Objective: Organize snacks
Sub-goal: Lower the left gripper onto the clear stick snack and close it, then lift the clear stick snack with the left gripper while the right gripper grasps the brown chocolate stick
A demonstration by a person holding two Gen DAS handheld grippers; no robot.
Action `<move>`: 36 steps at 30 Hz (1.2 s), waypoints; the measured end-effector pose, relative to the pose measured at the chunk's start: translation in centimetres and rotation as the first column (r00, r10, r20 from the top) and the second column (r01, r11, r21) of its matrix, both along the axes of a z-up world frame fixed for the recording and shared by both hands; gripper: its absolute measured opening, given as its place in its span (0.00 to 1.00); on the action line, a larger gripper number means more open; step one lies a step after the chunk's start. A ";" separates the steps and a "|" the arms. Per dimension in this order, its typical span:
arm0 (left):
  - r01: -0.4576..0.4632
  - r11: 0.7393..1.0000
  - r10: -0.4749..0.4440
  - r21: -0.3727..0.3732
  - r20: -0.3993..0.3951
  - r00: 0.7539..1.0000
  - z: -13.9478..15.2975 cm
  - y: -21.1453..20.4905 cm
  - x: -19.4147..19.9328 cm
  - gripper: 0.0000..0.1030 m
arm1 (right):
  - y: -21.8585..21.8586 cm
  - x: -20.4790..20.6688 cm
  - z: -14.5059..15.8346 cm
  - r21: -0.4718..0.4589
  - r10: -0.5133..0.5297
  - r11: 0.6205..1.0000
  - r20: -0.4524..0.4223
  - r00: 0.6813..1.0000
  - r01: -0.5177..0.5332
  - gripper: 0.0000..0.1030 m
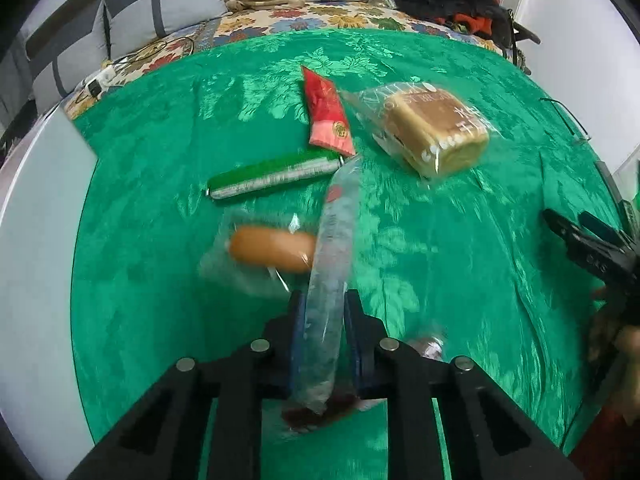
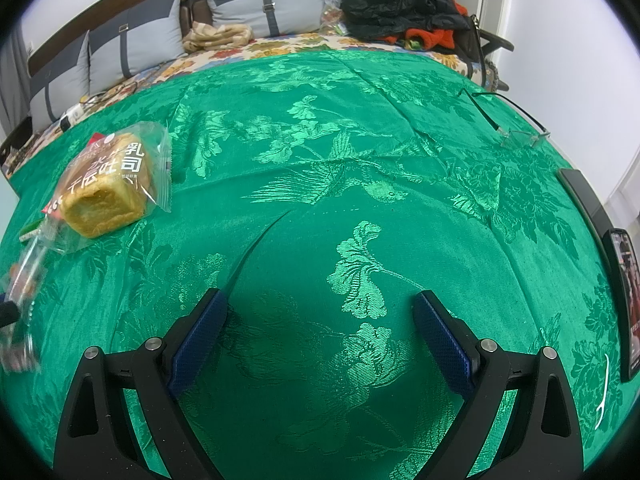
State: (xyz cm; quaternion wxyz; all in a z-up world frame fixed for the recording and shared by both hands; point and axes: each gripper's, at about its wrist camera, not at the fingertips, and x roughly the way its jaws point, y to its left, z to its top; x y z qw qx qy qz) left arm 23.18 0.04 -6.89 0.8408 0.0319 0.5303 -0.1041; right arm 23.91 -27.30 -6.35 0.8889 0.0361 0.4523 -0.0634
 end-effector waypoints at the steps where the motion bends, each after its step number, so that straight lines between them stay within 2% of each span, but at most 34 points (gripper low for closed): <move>1: -0.016 1.000 0.016 -0.016 0.004 1.000 0.2 0.5 -0.7 0.18 | 0.0 0.0 0.0 0.000 0.000 1.000 0.000 1.000 0.000 0.94; 4: -0.092 0.990 0.093 -0.110 0.004 0.996 0.6 3.4 -3.2 0.18 | 0.0 0.0 0.0 0.000 0.000 1.000 0.000 1.000 0.000 0.94; 6: -0.160 0.978 0.163 -0.137 0.012 0.987 0.8 5.7 -5.1 0.18 | 0.1 0.0 0.0 0.000 0.000 1.000 0.000 1.000 0.000 0.94; 9: -0.236 0.961 0.239 -0.142 0.009 0.971 0.3 8.5 -6.9 0.18 | 0.0 0.0 0.0 0.000 0.000 1.000 0.000 1.000 0.000 0.94; 14: -0.266 0.957 0.267 -0.114 -0.008 0.964 -1.9 9.6 -7.4 0.21 | 0.0 0.0 0.0 0.000 0.000 1.000 0.000 1.000 0.000 0.94; 15: -0.271 0.956 0.272 -0.108 -0.012 0.962 -2.2 9.5 -7.5 0.27 | 0.0 0.0 0.0 0.000 0.000 1.000 0.000 1.000 0.000 0.94; 17: -0.269 0.958 0.272 -0.097 0.015 0.962 -2.2 9.3 -7.6 0.50 | 0.0 0.0 0.0 0.000 0.000 1.000 0.000 1.000 0.000 0.94; 18: -0.278 0.958 0.280 -0.070 0.021 0.960 -2.1 9.4 -7.4 0.70 | 0.0 0.0 0.0 0.000 0.000 1.000 0.000 1.000 0.000 0.94; 19: -0.283 0.958 0.285 -0.055 0.036 0.958 -2.1 9.3 -7.2 0.75 | 0.0 0.0 0.0 0.000 0.000 1.000 0.000 1.000 0.000 0.94; 26: -0.272 0.962 0.270 0.031 0.048 0.962 -2.9 8.6 -5.6 0.77 | -0.1 0.0 0.0 0.000 0.000 1.000 0.000 1.000 0.000 0.94; 33: -0.257 0.966 0.256 0.039 0.037 0.966 -2.9 8.6 -5.2 0.76 | -0.1 0.0 0.0 0.000 0.000 1.000 0.000 1.000 0.000 0.94; 35: -0.247 0.968 0.246 0.037 0.032 0.969 -2.8 8.4 -5.1 0.71 | 0.0 0.0 0.0 0.000 0.000 1.000 0.000 1.000 0.000 0.94; 36: -0.234 0.972 0.233 0.035 0.031 0.972 -2.6 8.2 -5.0 0.64 | 0.0 0.1 0.0 0.000 0.000 1.000 0.000 1.000 0.000 0.94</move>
